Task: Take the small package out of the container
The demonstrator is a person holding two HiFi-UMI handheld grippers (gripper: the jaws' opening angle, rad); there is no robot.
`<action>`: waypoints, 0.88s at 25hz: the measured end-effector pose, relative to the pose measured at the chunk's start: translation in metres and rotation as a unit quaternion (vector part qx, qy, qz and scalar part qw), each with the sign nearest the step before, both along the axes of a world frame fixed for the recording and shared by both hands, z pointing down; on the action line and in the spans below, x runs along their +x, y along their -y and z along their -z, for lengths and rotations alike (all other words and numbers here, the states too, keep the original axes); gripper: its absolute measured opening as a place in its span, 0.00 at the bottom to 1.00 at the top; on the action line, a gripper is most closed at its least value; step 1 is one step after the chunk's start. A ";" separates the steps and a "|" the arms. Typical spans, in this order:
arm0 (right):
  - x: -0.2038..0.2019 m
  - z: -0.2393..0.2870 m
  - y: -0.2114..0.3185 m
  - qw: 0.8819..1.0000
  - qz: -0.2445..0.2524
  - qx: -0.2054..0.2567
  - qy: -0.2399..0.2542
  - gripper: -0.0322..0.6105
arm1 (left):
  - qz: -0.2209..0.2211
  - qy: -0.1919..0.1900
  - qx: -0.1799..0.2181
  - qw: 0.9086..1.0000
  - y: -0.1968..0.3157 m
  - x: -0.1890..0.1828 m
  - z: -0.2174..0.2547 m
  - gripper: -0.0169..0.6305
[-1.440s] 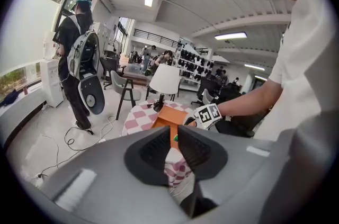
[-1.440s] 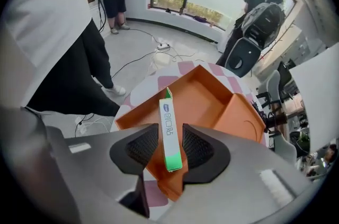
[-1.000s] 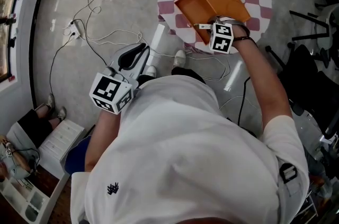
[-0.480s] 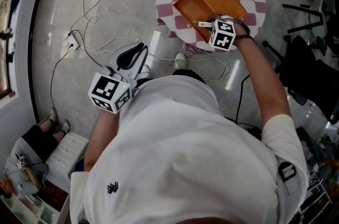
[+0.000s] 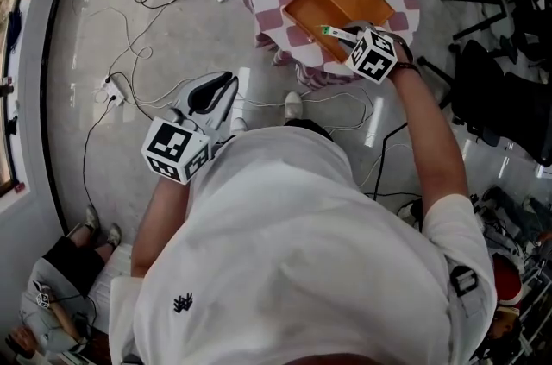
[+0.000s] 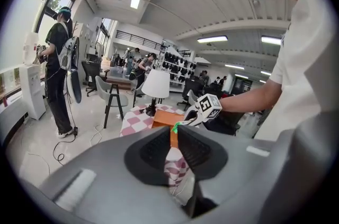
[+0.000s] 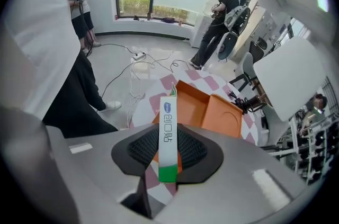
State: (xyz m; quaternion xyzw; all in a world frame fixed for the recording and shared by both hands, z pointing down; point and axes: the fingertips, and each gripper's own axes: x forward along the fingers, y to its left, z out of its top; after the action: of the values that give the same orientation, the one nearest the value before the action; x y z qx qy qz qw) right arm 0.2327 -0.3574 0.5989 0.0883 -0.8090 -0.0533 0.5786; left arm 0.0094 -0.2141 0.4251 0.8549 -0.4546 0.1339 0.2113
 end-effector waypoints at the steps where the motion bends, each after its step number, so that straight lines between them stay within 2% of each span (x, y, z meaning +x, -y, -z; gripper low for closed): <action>1: 0.000 0.005 -0.004 1.000 -0.011 0.002 0.001 0.19 | -0.006 -0.002 0.002 1.000 -0.003 -0.003 0.001 0.18; 9: -0.005 0.045 -0.061 0.995 -0.097 0.009 0.034 0.19 | -0.055 -0.008 0.018 0.998 -0.033 -0.019 0.006 0.18; 16: -0.025 0.082 -0.125 0.985 -0.158 0.020 0.068 0.19 | -0.092 -0.018 0.023 0.995 -0.068 -0.030 0.006 0.18; 22: -0.044 0.098 -0.188 0.975 -0.201 0.016 0.097 0.19 | -0.121 -0.011 0.024 0.992 -0.101 -0.040 0.002 0.18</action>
State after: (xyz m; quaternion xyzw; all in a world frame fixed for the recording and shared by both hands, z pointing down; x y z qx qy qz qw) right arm 0.1889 -0.1698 0.5009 0.2631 -0.8260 0.0600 0.4948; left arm -0.0309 -0.1132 0.4234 0.9098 -0.3486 0.1381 0.1782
